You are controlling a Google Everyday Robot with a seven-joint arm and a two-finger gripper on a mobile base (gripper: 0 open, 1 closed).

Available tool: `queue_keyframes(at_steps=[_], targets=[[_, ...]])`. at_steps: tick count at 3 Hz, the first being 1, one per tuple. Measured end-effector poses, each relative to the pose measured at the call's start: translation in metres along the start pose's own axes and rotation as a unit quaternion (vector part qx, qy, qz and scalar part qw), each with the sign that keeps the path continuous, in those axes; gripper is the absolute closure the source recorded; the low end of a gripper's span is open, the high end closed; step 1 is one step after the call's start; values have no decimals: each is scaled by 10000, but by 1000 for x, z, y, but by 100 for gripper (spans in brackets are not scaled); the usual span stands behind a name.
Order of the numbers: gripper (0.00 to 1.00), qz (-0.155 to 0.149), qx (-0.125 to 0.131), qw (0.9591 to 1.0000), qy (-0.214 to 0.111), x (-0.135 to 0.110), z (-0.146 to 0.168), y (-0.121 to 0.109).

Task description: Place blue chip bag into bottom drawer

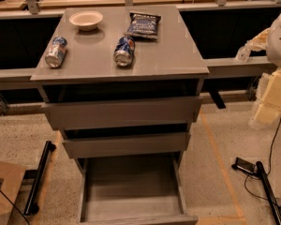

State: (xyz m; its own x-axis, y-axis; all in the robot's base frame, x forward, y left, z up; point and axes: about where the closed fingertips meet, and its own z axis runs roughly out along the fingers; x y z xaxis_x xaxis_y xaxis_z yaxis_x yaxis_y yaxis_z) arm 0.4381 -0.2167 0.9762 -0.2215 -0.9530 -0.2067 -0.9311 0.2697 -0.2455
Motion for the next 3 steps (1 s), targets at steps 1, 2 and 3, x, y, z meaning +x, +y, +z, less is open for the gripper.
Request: queue_keyframes(at_steps=[1, 2, 3], targets=[[0, -1, 11, 10000, -5, 0, 0, 0], [0, -43, 140, 9995, -272, -13, 10, -15], [0, 107, 412, 9955, -842, -27, 25, -44]])
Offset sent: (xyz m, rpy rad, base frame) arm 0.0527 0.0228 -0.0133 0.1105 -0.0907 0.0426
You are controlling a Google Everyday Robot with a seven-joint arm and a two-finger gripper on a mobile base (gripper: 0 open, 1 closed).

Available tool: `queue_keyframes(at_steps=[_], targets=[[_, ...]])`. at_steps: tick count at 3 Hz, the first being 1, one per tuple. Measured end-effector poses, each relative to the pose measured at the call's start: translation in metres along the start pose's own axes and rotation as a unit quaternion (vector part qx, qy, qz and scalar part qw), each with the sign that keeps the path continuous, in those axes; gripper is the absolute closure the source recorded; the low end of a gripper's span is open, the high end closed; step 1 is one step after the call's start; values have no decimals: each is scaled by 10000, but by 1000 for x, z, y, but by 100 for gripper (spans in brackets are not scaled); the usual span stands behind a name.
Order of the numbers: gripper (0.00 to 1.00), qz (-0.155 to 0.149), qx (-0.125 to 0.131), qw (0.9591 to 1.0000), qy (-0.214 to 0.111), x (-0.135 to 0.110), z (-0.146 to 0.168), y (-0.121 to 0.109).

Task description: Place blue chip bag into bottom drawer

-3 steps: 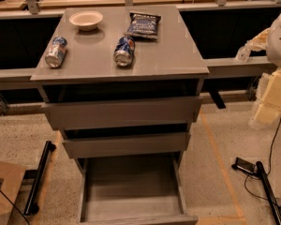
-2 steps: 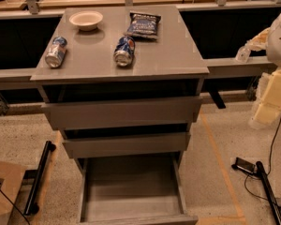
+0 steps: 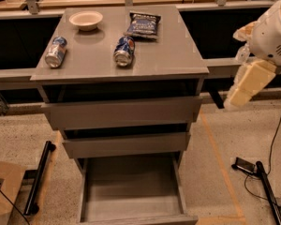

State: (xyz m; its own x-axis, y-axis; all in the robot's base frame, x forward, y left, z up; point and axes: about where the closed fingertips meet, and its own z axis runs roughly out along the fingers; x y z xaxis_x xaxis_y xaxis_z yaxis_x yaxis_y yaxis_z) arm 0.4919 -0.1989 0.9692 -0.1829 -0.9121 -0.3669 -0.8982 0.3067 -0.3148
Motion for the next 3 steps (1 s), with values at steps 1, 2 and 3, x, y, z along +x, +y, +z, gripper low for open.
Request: queue_keyframes(at_steps=[1, 2, 3], targets=[[0, 8, 200, 9997, -140, -7, 1, -11], [0, -49, 193, 9996, -201, -9, 3, -8], [0, -183, 400, 9972, -603, -34, 17, -33]])
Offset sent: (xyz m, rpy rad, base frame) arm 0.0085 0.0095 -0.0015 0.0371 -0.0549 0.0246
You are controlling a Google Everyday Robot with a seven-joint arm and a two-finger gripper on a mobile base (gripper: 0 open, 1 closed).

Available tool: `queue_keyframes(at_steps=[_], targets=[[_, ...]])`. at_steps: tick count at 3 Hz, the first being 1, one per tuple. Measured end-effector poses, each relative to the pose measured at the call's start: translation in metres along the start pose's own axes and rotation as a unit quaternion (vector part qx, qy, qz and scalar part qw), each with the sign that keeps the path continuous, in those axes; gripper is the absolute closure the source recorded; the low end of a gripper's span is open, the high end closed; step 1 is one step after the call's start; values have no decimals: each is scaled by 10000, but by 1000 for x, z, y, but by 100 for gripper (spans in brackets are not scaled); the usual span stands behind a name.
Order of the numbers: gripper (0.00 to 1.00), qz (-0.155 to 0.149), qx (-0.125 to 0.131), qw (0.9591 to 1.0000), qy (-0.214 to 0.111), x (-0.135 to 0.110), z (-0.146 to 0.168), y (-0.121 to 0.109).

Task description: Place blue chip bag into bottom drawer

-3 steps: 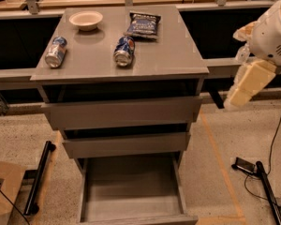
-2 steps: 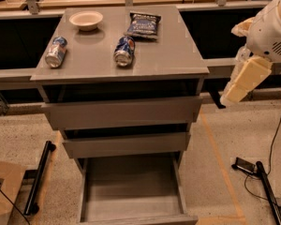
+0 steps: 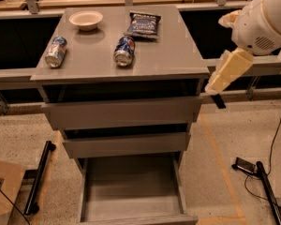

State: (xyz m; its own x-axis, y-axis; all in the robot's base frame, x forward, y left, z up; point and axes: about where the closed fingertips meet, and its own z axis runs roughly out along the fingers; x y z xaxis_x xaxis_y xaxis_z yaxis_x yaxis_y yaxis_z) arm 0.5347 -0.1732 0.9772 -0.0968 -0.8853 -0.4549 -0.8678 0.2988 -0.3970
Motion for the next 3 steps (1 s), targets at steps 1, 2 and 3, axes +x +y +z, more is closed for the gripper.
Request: queue_keyframes(at_steps=[1, 2, 3], targets=[[0, 62, 347, 9959, -827, -28, 30, -57], [0, 324, 493, 9840, -1683, -51, 69, -117], [0, 622, 421, 9661, -2472, -73, 109, -157]])
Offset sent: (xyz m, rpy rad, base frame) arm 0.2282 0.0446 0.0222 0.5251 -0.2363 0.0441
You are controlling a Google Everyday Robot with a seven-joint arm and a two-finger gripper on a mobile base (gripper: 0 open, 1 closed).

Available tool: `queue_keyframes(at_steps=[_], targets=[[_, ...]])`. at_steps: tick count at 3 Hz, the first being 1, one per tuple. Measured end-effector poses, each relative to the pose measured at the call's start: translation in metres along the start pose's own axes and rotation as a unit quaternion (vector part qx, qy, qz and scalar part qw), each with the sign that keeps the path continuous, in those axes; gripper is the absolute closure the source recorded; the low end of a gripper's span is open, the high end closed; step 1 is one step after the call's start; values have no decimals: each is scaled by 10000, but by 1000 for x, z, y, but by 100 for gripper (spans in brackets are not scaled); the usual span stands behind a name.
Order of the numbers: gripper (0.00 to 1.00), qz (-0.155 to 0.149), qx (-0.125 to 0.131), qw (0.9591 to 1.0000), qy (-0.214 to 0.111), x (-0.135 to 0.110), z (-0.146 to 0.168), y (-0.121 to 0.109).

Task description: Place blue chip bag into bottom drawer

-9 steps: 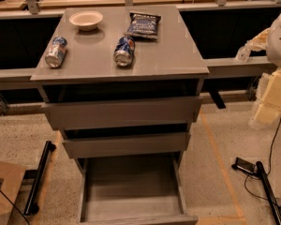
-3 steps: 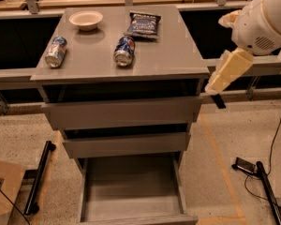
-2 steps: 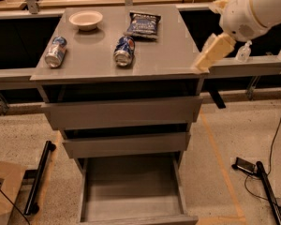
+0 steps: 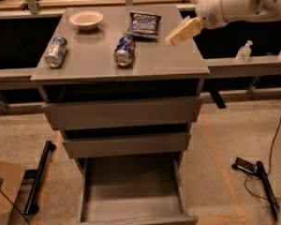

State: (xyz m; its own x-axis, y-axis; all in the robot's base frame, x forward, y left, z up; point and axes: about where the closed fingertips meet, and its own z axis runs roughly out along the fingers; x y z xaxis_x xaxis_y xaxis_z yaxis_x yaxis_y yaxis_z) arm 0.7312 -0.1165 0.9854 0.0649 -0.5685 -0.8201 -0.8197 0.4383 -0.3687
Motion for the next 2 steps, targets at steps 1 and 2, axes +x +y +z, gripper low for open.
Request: queue_keyframes(at_steps=[1, 2], targets=[[0, 76, 64, 9999, -124, 4, 4, -13], [0, 189, 73, 9998, -59, 10, 11, -10]])
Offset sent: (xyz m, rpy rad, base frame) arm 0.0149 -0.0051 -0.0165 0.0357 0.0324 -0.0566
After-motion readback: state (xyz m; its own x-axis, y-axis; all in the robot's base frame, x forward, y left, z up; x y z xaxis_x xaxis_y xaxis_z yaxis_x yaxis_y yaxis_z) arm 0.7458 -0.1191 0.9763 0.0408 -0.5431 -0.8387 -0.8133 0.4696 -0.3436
